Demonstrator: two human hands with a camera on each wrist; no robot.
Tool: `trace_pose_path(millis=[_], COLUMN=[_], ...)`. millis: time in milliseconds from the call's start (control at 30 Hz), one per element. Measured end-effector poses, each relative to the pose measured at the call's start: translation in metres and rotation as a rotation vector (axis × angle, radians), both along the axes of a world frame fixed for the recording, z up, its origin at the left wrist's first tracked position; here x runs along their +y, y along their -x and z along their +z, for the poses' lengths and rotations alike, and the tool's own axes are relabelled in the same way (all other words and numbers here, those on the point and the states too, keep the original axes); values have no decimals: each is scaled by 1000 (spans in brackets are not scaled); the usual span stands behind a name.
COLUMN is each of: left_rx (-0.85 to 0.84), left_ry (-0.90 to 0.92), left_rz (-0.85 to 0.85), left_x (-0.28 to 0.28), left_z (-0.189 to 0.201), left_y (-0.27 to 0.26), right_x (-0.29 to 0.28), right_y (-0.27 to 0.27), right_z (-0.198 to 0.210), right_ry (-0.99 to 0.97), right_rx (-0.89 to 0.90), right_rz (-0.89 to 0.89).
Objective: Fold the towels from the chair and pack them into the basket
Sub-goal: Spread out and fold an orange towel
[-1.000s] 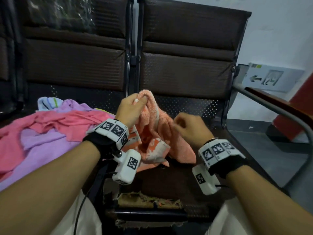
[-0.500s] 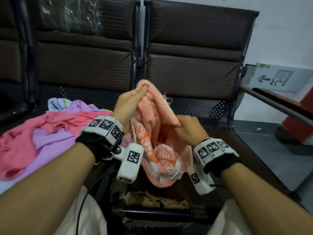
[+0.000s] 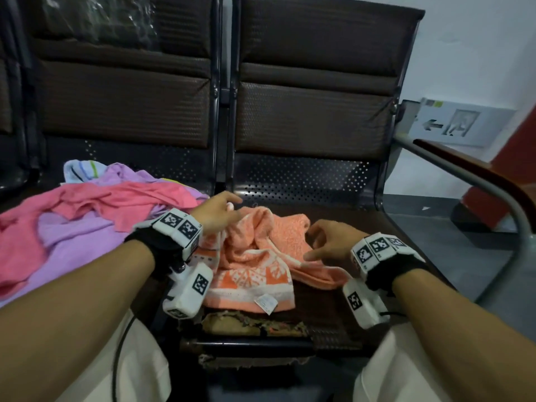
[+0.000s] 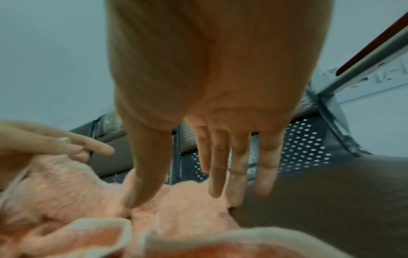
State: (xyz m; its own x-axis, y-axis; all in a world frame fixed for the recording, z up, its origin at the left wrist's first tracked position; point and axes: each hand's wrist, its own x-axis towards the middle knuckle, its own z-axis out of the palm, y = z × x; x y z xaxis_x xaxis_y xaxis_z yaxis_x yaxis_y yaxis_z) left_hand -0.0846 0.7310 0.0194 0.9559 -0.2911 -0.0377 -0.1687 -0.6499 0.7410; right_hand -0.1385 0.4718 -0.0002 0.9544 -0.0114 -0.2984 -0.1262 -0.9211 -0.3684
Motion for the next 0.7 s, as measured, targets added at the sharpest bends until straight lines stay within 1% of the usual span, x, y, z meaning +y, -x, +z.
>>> trace_pose_path(millis=[33,100,167,200,300,367,400,433,533,600,667,700], left_rx=[-14,-54,-87,-84,-79,-97,-108,-122,-178,-199,-134,-84], left_ry=[-80,-298,-488,-545,-642,-661,-652,-632,-511,-369,-175,-79], left_rz=[-44,-144,-211,-217,-208,-240,-243,-231,-155,-98,-81,-108], left_x=[4,12,18,21,28,30,29,28,24,22,20,19], left_z=[-3,-8,-14,-16,-12,-8,-6,-4,3,9,16,20], left_y=[-1,-3,-4,-4,-6,-6,-5,-2,2,5,6,8], right_x=[-7,-16,-21,-22,-18,-14,-13,-12,-7,2,16,25], right_y=[2,8,16,19,27,27,26,25,20,17,15,14], right_z=[-2,-2,-2,-4,-8,-4,1,7,20,29,37,41], right_ry=[70,196,263,287,347,351,299,202,-193,-422,-637,-726], right_rx=[49,176,278,300,279,201,152,93,-122,-231,-297,-333], right_rz=[-7,14,41,60,114,108,72,18,-124,-166,-156,-135])
